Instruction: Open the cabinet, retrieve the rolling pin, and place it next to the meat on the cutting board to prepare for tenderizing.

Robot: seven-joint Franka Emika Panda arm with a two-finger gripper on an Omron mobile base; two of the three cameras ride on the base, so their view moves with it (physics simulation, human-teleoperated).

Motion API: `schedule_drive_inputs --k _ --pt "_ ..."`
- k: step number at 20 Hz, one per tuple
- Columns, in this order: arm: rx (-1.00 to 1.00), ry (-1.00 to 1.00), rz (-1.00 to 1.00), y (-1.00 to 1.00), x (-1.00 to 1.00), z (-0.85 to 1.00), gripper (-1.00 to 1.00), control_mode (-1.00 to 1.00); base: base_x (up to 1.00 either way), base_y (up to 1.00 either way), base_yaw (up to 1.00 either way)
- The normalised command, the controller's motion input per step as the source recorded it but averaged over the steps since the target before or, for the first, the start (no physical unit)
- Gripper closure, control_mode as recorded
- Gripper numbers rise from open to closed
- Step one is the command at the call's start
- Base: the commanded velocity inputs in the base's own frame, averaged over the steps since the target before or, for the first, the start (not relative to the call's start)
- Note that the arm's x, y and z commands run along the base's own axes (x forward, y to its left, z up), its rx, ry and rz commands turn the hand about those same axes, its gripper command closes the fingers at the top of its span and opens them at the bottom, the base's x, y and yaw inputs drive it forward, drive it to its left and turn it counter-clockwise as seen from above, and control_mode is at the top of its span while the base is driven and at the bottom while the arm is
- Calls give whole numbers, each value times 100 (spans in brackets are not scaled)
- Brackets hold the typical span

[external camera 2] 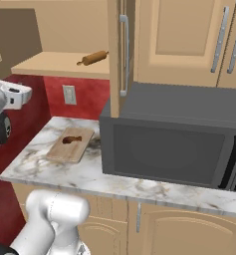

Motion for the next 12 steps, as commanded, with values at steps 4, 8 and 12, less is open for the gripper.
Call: schedule_drive_inputs --k 4,8,12 --pt "4 15 -44 -74 0 50 -100 -100 0 0 0" --pt "3 19 -41 -59 0 49 -100 -100 0 0 0" --pt "4 23 -33 -43 14 36 -100 -100 0 0 0"
